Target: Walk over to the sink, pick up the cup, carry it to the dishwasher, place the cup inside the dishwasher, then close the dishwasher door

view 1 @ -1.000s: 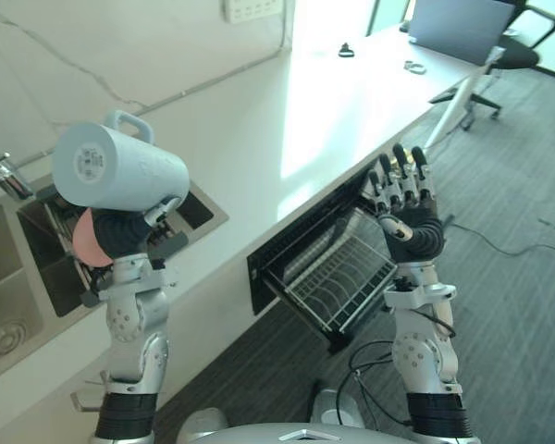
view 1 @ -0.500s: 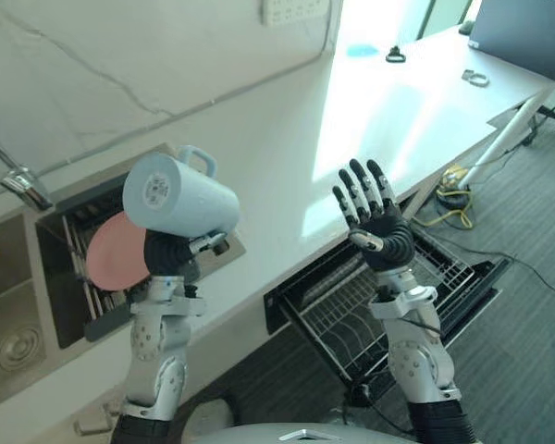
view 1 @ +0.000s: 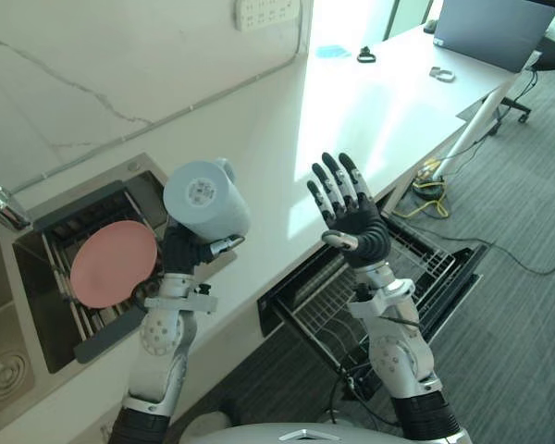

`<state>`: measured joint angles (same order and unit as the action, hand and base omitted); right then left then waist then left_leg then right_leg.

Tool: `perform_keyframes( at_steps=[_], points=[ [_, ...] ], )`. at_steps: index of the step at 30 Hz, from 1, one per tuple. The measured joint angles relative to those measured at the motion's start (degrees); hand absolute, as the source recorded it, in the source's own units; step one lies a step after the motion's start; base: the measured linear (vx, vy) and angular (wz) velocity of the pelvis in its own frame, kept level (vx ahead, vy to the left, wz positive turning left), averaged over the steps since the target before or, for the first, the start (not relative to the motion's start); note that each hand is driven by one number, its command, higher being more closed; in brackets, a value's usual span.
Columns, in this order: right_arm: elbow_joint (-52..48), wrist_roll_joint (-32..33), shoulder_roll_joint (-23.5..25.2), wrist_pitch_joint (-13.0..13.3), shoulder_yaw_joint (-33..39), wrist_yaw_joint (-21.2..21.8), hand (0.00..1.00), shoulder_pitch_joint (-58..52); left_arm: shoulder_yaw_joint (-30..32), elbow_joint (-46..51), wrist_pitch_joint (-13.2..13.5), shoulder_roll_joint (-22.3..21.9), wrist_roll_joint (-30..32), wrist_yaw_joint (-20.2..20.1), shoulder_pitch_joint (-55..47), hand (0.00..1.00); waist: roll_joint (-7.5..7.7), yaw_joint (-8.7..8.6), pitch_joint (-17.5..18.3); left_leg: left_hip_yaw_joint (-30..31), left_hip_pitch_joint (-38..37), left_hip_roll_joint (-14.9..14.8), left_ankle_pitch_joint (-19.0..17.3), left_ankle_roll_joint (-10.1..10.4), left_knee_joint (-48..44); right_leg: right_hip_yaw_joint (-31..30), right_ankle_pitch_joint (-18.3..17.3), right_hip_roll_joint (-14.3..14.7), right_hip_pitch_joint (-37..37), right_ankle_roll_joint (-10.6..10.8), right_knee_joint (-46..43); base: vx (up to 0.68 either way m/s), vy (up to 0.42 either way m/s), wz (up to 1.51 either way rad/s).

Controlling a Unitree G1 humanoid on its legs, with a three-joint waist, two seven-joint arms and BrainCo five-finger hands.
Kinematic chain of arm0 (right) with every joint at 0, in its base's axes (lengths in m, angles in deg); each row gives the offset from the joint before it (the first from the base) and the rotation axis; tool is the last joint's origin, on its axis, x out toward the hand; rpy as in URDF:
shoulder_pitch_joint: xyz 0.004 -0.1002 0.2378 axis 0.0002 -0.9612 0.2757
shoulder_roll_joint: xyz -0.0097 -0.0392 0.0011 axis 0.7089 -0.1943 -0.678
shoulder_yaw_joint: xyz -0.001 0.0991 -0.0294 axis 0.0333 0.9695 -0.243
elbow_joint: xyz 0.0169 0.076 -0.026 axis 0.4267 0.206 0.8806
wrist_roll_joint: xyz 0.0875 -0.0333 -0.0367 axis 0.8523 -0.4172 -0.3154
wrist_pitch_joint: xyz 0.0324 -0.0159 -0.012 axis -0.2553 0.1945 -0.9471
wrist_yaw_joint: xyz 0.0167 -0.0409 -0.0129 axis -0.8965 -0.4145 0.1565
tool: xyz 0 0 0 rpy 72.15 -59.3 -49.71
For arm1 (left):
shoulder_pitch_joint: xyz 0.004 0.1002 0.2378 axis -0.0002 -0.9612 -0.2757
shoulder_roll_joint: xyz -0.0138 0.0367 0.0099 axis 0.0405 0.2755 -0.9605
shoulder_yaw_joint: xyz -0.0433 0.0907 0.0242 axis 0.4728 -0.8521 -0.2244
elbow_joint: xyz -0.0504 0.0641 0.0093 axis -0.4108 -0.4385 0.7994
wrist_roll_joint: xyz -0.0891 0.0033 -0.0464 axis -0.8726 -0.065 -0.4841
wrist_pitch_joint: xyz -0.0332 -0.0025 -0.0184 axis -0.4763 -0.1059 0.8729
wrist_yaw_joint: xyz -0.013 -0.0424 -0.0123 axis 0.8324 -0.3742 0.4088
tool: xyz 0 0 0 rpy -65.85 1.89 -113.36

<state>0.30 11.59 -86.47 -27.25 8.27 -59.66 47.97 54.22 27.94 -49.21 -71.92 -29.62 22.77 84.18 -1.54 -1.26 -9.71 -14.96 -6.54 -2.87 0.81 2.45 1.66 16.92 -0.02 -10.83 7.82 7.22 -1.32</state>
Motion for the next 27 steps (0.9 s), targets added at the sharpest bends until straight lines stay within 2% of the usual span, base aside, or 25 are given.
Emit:
perform_keyframes(
  at_steps=[3,4,6,8,12,20,24,27],
  points=[
    [0.0,-4.1,0.0,0.0,-2.4,-3.0,0.00,1.8,-1.3,-1.5,-1.1,0.0,3.0,3.0,0.7,1.00,0.26,0.45,0.2,-0.3,-0.8,0.3,1.4,-0.1,2.1,-0.2,0.1,0.0,-0.2,0.1,0.3,-0.08,0.000,-0.04],
    [0.0,-7.3,0.1,0.1,-3.9,-5.7,0.00,3.3,-1.9,-1.7,-1.7,-0.1,5.1,5.2,1.2,1.00,0.24,0.45,0.2,-0.3,-0.6,0.3,2.2,-0.3,3.1,-0.3,0.3,0.1,-0.7,0.3,0.2,-0.09,0.002,0.01],
    [0.0,-9.7,0.1,0.1,-4.6,-7.9,0.00,4.3,-2.1,-1.9,-2.7,-0.2,6.4,7.6,2.0,1.00,0.24,0.54,0.2,-0.4,-0.5,0.4,2.5,-0.3,3.1,-0.2,0.5,0.1,-0.9,0.4,0.2,-0.09,0.006,-0.02],
    [0.0,-11.5,0.1,0.1,-5.5,-10.4,0.00,5.6,-2.3,-2.1,-3.3,-0.2,7.8,11.4,2.9,1.00,0.27,0.54,0.6,-0.3,-0.5,0.4,2.8,-0.3,3.1,-0.2,0.7,0.1,-0.9,0.4,0.1,-0.06,0.012,-0.01],
    [0.0,-12.7,0.1,-0.9,-7.3,-12.7,0.00,7.2,-2.9,-3.7,-3.8,-0.4,11.1,17.3,4.6,1.00,0.32,0.48,1.4,0.6,-0.1,0.4,3.6,-0.4,3.2,0.7,0.9,0.1,-0.9,0.4,0.1,-0.02,0.003,0.09],
    [1.0,-12.7,0.2,-5.3,-11.3,-15.5,0.00,11.0,-2.8,-4.5,-3.8,-2.0,15.6,24.1,5.0,1.00,0.34,0.78,2.1,1.9,0.8,0.4,4.8,-0.4,3.2,1.9,1.3,0.2,-1.2,0.2,0.5,-0.04,0.005,0.09],
    [3.0,-12.7,0.2,-6.7,-13.0,-16.5,0.00,11.2,-2.8,-4.7,-4.0,-2.0,15.7,25.0,6.2,1.00,0.41,1.31,3.3,2.4,1.9,0.3,5.5,-0.5,3.2,2.6,1.9,0.3,-1.7,-0.4,1.0,-0.03,0.004,0.07],
    [3.0,-12.7,0.4,-6.8,-14.4,-16.7,0.00,11.4,-2.8,-4.7,-4.1,-2.4,18.7,26.4,6.2,1.00,0.48,1.33,3.7,2.4,1.9,0.3,5.7,-0.6,3.2,2.6,2.1,0.3,-1.7,-0.5,1.2,-0.04,0.013,-0.01]
  ],
)
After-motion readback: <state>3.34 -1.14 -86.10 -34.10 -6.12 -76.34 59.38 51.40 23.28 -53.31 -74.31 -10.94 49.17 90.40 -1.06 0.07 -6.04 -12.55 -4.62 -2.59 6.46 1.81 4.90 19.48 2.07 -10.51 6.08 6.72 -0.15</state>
